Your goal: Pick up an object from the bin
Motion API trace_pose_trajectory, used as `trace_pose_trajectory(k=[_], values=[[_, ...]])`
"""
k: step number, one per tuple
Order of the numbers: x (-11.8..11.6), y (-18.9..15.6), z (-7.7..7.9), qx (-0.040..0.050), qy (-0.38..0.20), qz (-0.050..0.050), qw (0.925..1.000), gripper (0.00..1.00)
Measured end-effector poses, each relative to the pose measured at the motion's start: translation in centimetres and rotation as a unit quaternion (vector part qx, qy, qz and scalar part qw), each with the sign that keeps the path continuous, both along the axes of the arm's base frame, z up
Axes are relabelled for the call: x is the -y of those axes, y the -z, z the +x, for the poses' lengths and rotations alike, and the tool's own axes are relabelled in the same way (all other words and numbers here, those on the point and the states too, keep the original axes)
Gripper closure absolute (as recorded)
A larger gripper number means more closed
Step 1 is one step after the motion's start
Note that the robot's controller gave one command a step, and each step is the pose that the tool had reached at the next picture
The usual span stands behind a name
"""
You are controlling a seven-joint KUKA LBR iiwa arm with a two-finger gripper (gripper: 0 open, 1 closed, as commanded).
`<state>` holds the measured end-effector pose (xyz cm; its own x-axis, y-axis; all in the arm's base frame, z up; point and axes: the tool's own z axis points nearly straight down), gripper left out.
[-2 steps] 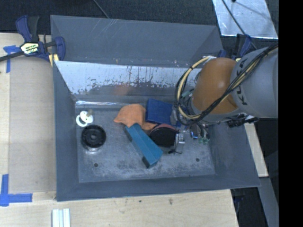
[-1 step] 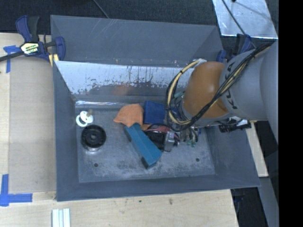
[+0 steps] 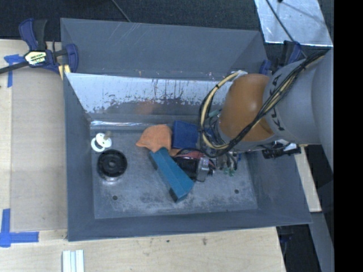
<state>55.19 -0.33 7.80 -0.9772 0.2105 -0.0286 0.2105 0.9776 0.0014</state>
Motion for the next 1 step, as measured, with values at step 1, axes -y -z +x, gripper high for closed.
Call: trace_pose_trajectory(k=[1], values=[[-0.60,-19.73,-1.13,-0.0123,-0.019,0.002,0.9997,1.00]])
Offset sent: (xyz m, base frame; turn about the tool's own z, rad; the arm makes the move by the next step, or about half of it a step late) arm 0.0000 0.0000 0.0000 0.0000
